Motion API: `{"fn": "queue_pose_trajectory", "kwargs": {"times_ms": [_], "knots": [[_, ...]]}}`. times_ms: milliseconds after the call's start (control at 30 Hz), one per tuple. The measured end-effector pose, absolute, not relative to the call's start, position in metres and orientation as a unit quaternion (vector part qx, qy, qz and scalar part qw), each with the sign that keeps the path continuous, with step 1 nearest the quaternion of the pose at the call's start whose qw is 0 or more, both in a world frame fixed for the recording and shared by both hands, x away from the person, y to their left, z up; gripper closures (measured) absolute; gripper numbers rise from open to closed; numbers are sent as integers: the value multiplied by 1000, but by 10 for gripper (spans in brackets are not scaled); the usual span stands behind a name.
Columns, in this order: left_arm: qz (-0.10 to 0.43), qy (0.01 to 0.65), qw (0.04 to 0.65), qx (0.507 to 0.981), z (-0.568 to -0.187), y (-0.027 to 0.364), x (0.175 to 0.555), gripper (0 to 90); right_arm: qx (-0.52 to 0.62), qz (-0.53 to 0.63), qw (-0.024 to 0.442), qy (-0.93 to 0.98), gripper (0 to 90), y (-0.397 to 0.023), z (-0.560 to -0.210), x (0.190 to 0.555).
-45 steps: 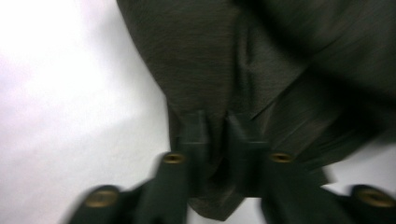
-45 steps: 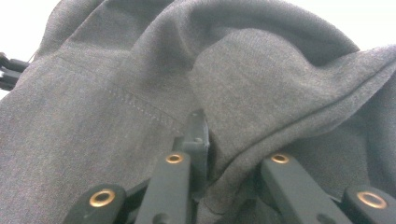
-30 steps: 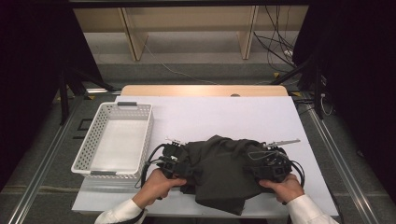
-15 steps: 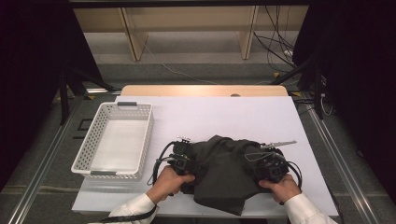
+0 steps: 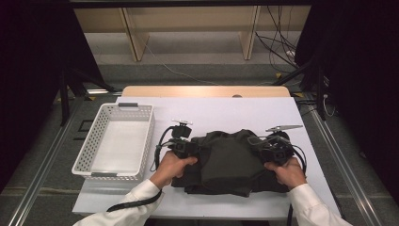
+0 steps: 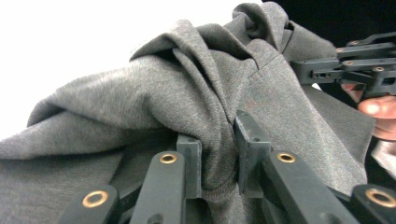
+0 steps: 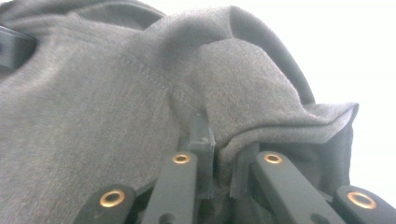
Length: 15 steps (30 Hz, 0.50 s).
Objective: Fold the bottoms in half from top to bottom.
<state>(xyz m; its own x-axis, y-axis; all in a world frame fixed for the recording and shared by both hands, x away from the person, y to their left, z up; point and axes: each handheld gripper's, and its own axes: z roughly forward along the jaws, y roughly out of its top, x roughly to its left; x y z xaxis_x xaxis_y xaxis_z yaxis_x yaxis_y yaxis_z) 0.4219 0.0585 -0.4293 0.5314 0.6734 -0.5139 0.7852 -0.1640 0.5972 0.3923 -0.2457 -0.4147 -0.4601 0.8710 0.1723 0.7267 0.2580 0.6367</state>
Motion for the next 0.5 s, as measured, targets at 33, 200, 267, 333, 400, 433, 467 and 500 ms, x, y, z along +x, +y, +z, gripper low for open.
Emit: {"fn": "queue_pose_trajectory", "kwargs": {"times_ms": [33, 200, 267, 333, 400, 433, 467, 500], "knots": [[-49, 476, 424, 769, -433, 56, 423, 741, 508, 326, 110, 790, 836, -244, -418, 396], [-24, 476, 406, 780, -449, 51, 424, 739, 506, 306, 112, 799, 835, -239, -431, 407], [-20, 476, 402, 782, -450, 50, 422, 733, 504, 300, 114, 802, 831, -237, -435, 408], [-30, 482, 399, 779, -447, 51, 422, 707, 499, 295, 119, 806, 813, -235, -437, 407], [-35, 480, 400, 780, -441, 53, 418, 656, 507, 296, 120, 801, 722, -237, -435, 407], [-33, 475, 398, 784, -438, 55, 415, 629, 512, 297, 122, 797, 655, -239, -432, 406], [-28, 473, 394, 788, -433, 56, 411, 596, 516, 298, 125, 793, 618, -241, -429, 403], [-25, 472, 392, 789, -429, 58, 407, 565, 517, 301, 128, 791, 604, -243, -425, 400]]}}
